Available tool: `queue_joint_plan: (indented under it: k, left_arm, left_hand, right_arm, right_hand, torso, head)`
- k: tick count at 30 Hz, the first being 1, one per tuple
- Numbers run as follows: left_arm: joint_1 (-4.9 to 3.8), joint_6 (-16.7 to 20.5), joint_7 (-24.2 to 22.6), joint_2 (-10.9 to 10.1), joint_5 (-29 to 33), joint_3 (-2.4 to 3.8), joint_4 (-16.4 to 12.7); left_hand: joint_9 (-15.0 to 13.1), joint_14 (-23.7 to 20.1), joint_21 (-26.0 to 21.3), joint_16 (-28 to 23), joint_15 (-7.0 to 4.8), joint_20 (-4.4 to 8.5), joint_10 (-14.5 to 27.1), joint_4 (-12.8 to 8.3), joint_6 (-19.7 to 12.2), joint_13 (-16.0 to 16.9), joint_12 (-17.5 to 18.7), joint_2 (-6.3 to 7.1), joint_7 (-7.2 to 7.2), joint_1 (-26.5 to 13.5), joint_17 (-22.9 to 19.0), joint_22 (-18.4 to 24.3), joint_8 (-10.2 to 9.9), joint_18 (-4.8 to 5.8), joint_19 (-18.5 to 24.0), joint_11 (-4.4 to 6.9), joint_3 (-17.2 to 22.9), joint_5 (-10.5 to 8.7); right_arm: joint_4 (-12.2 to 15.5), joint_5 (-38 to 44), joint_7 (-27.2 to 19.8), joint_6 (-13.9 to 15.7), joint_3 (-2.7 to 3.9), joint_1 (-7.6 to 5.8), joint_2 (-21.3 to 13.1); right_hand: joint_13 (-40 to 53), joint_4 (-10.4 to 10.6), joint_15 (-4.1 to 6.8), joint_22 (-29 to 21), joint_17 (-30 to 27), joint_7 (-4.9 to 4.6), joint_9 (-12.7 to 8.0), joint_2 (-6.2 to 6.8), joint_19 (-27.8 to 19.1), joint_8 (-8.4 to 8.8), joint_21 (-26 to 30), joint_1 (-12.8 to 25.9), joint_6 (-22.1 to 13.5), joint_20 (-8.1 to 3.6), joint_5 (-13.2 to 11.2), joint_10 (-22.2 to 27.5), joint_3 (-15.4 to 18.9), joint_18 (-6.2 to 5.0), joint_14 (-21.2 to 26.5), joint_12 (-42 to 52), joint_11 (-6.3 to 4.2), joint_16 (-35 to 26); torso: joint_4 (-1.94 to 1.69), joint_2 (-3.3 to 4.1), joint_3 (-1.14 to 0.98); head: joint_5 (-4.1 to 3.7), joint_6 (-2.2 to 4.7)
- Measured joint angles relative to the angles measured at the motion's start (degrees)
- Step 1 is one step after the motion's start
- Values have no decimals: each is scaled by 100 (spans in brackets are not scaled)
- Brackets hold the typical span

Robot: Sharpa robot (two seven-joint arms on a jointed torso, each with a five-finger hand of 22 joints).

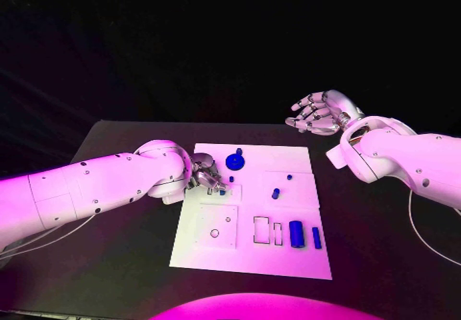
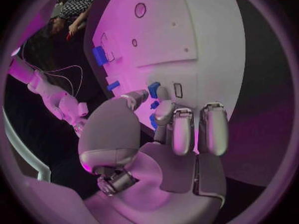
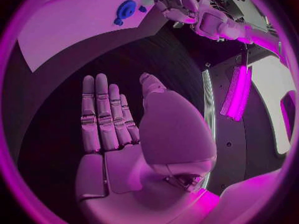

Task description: Assemble the parts on the task board

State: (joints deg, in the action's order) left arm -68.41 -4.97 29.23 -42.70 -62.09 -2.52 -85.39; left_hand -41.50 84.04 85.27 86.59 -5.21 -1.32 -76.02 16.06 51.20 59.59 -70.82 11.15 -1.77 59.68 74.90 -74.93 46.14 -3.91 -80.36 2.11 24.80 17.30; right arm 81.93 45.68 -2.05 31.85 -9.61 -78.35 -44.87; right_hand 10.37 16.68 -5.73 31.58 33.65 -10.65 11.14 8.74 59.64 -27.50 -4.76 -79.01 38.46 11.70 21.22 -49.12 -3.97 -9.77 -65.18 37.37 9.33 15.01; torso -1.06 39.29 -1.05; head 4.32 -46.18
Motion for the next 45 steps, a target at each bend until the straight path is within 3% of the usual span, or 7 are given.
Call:
queue_joint_plan:
  k: [2,7,12,19,22,30,45]
  left_arm:
    - [0,4,-2,-20,35,24,-22]
    - [-10,28,-8,-88,149,122,-98]
    - [-49,49,-12,-190,265,230,-182]
    - [-334,16,-12,-320,451,338,-155]
    - [-484,-8,-13,-285,516,362,14]
    - [-586,-72,-19,25,526,361,623]
    - [-606,-506,-19,677,273,271,1726]
  left_hand:
    - [-17,0,-14,-30,0,-32,50,39,-21,-53,45,28,-21,28,0,0,0,0,33,-29,-72,-32]
    - [-76,-3,-56,-62,3,-51,161,63,-102,-152,94,30,-59,30,0,43,-27,0,96,-59,-349,-516]
    - [-96,-9,-130,-125,34,-74,282,61,-151,-287,196,30,-89,30,0,169,-50,0,205,-75,-444,-644]
    - [31,-8,-455,-439,219,-197,1111,61,-591,-1394,1033,-74,-320,473,0,796,-463,1,651,-276,-568,-617]
    - [194,0,-527,-502,289,-265,1309,62,-737,-1669,1229,-99,-425,552,0,933,-706,-91,720,-368,-616,-618]
    - [304,0,-552,-503,330,-287,1347,63,-779,-1776,1270,-130,-467,583,4,974,-826,-90,741,-407,-662,-598]
    - [384,0,-551,-527,330,-307,1367,87,-779,-1822,1292,-208,-467,553,4,975,-893,-90,760,-427,-719,-598]
  right_arm:
    - [0,-2,-2,0,0,1,0]
    - [-3,-7,-9,-1,0,5,0]
    - [-9,-12,-17,-1,0,8,0]
    - [-27,-24,-29,-2,0,9,-3]
    - [-38,-29,-33,-3,0,9,-3]
    - [-48,-39,-36,-6,0,10,5]
    - [-5,-111,-29,-23,0,10,6]
  right_hand:
    - [-23,11,-20,-26,-6,1,-5,-15,0,-22,1,15,-1,0,-47,20,36,1,20,0,20,-18]
    - [-65,-1,-20,-83,-21,20,-17,-10,-20,-22,23,55,-20,20,-154,40,112,0,20,0,40,-68]
    - [-69,7,-20,-88,-22,20,-17,-30,-20,-22,23,75,-20,20,-161,40,120,0,20,0,40,-79]
    - [-75,7,-20,-94,-22,2,-17,-30,-20,-22,23,75,-38,20,-160,40,119,0,20,0,40,-79]
    - [-82,7,-20,-103,-24,2,-23,-30,-20,-22,23,75,-39,20,-160,40,119,0,20,0,40,-79]
    - [-95,7,-20,-122,-28,2,-23,-30,-20,-44,46,75,-39,20,-160,40,119,0,20,0,40,-79]
    - [-105,7,-20,-129,-28,2,-28,-29,-20,-44,46,74,-38,20,-135,40,119,0,20,0,40,-103]
  torso:
    - [0,0,0]
    - [0,0,1]
    - [0,-3,1]
    - [-2,-6,0]
    - [-1,-6,-3]
    - [4,0,-3]
    - [5,9,-3]
  head:
    - [-2,4]
    - [-3,18]
    - [-3,40]
    - [-12,73]
    - [-3,94]
    - [14,137]
    - [43,186]
